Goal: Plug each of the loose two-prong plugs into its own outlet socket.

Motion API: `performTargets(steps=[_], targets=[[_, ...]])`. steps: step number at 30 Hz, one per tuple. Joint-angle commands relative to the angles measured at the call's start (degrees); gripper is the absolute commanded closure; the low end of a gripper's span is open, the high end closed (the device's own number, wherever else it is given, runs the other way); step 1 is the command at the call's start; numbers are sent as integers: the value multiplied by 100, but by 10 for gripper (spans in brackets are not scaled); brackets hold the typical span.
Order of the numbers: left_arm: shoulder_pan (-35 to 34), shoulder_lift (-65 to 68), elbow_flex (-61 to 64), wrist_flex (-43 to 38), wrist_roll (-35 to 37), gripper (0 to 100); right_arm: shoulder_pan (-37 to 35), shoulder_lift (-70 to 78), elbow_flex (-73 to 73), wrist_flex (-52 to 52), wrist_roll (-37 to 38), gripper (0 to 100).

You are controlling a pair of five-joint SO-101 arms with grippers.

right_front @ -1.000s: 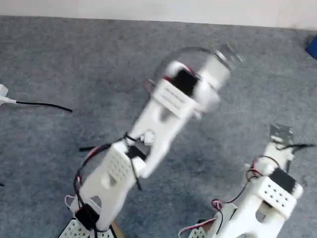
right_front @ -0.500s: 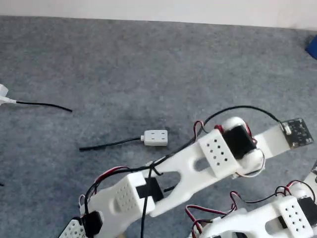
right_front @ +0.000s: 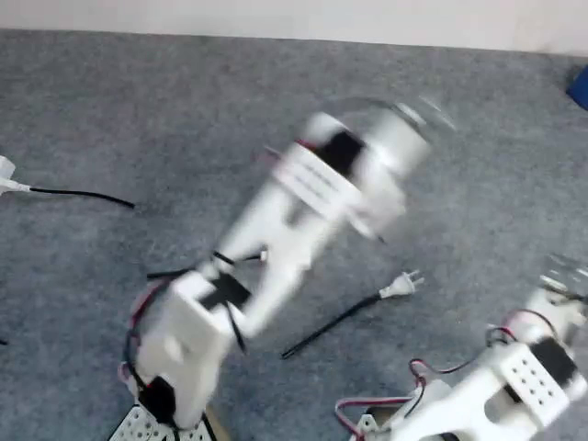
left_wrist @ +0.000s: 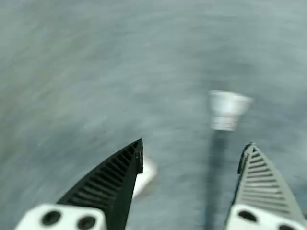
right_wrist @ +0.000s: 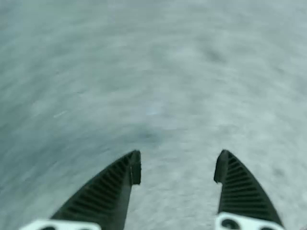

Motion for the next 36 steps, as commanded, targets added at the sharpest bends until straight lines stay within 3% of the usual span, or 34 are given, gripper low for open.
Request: performTargets(steps=[1, 5, 8, 12, 19, 22, 27, 34, 36], targets=[[-2360, -760, 734, 62, -35, 681, -1807, -40, -382, 875, -440, 749], [-3785, -1235, 2229, 53, -44, 681, -4048, -22, -1305, 2149, -1266, 749], [-4567, -1780, 3169, 53, -422, 681, -4813, 233, -1771, 2343, -1574, 749], [-4971, -2624, 4567, -26, -1257, 681, -5182, 1420, -2114, 2308, -1978, 749], [-5059, -3916, 6853, -1451, -1275, 681, -5692, 3284, -2422, 1349, -2998, 750], [-5042, -4233, 7705, -2013, -949, 681, -5710, 3582, -2431, 936, -4255, 750], [-4963, -4374, 8523, -2848, -598, 681, -5921, 3653, -2387, 734, -7956, 750], [-4778, -4365, 8620, -2927, -554, 681, -5789, 3741, -1912, -998, -9547, 750], [-4769, -4365, 8637, -2936, -554, 681, -5789, 3802, -1578, -1692, -9609, 750]])
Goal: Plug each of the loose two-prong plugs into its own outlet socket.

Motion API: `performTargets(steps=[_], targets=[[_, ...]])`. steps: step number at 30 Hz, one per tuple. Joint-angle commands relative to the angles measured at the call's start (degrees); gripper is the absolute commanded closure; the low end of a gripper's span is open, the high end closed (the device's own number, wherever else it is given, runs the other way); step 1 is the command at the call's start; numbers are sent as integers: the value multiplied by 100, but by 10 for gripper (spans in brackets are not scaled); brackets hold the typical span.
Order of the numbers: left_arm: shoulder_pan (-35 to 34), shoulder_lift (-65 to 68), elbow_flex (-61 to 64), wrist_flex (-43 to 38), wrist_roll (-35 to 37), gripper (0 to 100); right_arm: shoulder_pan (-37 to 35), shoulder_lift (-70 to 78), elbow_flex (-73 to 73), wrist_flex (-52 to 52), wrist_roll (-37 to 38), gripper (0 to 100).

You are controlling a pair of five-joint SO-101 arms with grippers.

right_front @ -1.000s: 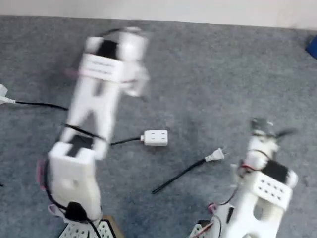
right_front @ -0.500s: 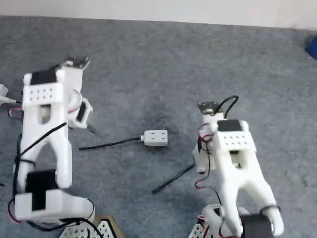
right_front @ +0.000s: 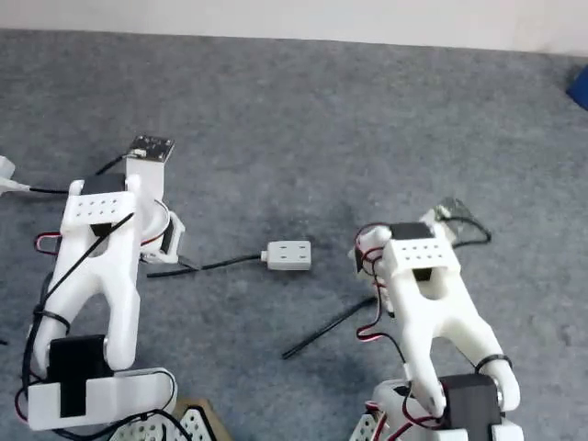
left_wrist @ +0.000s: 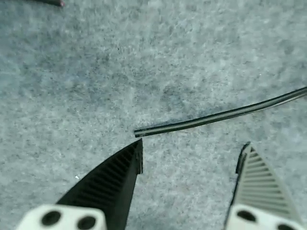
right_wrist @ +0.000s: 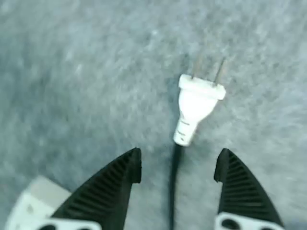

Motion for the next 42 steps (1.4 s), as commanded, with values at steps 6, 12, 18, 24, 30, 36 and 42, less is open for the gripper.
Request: performTargets(steps=[6, 12, 18, 24, 30, 36, 42], targets=[[84, -207, 119, -97, 62, 681, 189, 145, 637, -1657, -299, 750], [84, -207, 127, -97, 62, 681, 813, 593, 251, -1666, -299, 750], [84, -207, 391, -325, 62, 681, 875, 1138, -31, -1640, -299, 750], [84, -207, 681, -738, 62, 681, 936, 1279, -40, -1631, -290, 750], [84, -207, 681, -747, 62, 681, 1393, 1341, -40, -1631, 712, 751], [84, -207, 690, -747, 62, 681, 1437, 1314, -31, -1613, 747, 923], [84, -207, 690, -747, 62, 681, 1385, 1297, -303, -716, 747, 974]])
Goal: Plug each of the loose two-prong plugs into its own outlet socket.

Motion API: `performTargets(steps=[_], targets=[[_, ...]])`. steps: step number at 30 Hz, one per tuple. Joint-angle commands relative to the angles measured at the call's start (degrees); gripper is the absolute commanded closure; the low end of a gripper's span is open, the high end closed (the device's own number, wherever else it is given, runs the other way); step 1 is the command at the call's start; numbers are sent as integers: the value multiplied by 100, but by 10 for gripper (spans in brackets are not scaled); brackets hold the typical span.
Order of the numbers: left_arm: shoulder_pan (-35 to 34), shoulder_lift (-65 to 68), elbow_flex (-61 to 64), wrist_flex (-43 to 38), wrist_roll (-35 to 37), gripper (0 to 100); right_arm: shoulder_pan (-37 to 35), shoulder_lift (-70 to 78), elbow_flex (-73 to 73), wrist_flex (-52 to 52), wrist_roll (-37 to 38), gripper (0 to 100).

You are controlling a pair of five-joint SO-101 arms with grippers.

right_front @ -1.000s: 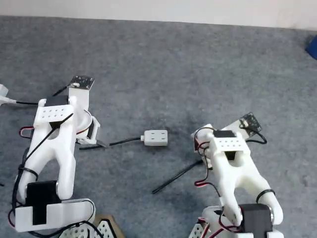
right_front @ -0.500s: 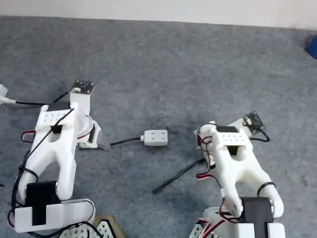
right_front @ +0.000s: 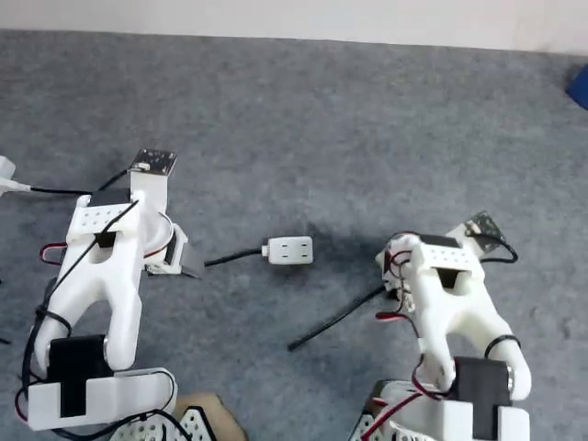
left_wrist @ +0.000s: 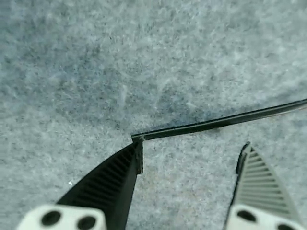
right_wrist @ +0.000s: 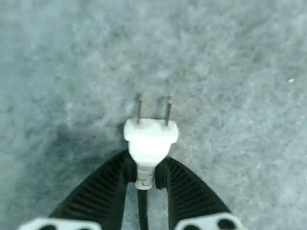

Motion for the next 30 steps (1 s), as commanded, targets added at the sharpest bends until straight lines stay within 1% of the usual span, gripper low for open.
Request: performTargets(steps=[1, 4, 7, 9, 12, 14, 16, 17, 18, 22, 23, 24, 27, 30], targets=[[84, -198, 4, -62, 62, 681, -4, 40, -558, 488, 88, 974], [84, -198, 4, -70, 62, 681, -92, 40, -1112, 1516, 88, 974], [84, -198, 4, -70, 62, 681, -101, 40, -1912, 2765, 97, 995], [92, -198, 4, -70, 62, 681, -110, 40, -2527, 3618, 149, 992], [92, -189, 4, -70, 62, 681, -215, 40, -3442, 4743, 633, 992], [92, -189, 4, -70, 62, 681, -418, 48, -3952, 5226, 1064, 992], [92, -189, 4, -70, 62, 681, -699, 66, -4295, 5385, 1916, 992], [92, -189, 4, -70, 62, 681, -884, 75, -4312, 5376, 2514, 992], [92, -189, 4, -70, 62, 681, -1103, 57, -4295, 5341, 3235, 992], [92, -189, 4, -70, 62, 681, -2009, 66, -4303, 5341, 6655, 992], [92, -189, 4, -70, 62, 681, -2185, 66, -4295, 5367, 7314, 992], [92, -189, 4, -70, 62, 681, -2308, 75, -4295, 5376, 7648, 992], [92, -189, 4, -70, 62, 681, -2598, 48, -4321, 5411, 8044, 992], [92, -189, -13, -62, 35, 681, -2932, 40, -4286, 5411, 8905, 992]])
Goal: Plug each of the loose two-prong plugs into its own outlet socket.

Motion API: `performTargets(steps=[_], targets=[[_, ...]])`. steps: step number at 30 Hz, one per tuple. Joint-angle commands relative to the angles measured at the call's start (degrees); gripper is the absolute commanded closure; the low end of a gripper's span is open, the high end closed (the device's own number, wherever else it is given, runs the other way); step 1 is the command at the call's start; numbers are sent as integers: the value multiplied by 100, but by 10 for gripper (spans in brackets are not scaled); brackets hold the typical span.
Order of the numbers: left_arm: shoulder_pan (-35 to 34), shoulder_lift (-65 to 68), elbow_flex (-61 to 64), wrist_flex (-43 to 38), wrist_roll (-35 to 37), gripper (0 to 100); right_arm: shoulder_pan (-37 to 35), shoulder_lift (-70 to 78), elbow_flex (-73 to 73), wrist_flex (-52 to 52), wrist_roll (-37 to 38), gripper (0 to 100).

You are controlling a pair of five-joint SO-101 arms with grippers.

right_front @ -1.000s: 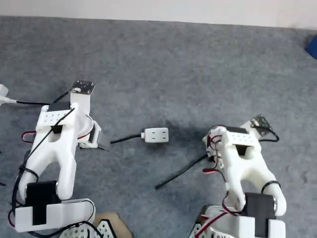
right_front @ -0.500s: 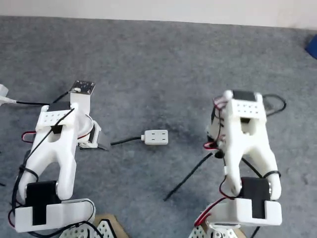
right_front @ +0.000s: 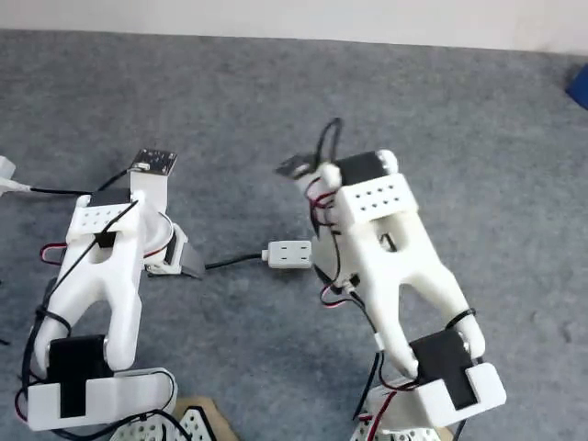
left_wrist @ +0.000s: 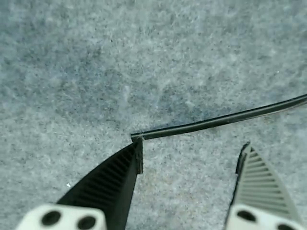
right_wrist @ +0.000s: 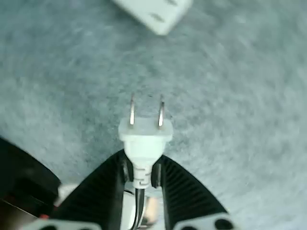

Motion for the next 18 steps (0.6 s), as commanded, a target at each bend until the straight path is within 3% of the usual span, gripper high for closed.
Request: performTargets(steps=[1, 4, 6, 9, 13, 18], targets=[[92, -198, -40, -44, 35, 681, -453, -57, -224, 92, 1125, 992], [48, -251, -57, -26, -167, 681, -699, -66, -224, -40, 2171, 991], [48, -251, -57, -26, -545, 681, -822, -207, -215, -418, 2462, 991], [40, -259, -75, -26, -615, 681, -998, -479, -215, -980, 2145, 991], [40, -277, -409, -18, -316, 681, -1209, -629, -215, -1631, 879, 991], [48, -1367, -277, -44, -149, 711, -1393, -699, -259, -1367, 255, 991]])
